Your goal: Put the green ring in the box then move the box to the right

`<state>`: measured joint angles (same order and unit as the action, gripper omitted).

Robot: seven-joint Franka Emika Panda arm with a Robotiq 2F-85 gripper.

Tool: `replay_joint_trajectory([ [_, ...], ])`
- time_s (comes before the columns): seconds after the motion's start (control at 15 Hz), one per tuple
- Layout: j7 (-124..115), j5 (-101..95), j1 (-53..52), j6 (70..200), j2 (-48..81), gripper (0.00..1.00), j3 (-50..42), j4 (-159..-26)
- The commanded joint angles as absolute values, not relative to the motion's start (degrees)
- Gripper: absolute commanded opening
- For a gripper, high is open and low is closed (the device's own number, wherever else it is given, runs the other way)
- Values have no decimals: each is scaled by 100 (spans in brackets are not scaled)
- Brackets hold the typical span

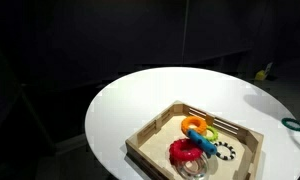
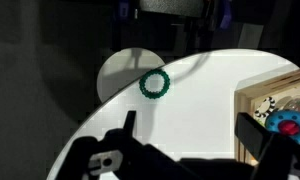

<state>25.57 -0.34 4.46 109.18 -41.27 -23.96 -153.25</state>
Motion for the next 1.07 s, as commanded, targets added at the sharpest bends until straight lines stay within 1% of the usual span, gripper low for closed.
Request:
replay_joint_trajectory([
  [0.0,2644,60,588,10910,-4083,100,-2268,-15317],
  [0.53,2420,53,496,11079,-3808,100,-1973,-15159],
  [1.0,1996,-91,516,12043,-3394,100,-1423,-15339],
])
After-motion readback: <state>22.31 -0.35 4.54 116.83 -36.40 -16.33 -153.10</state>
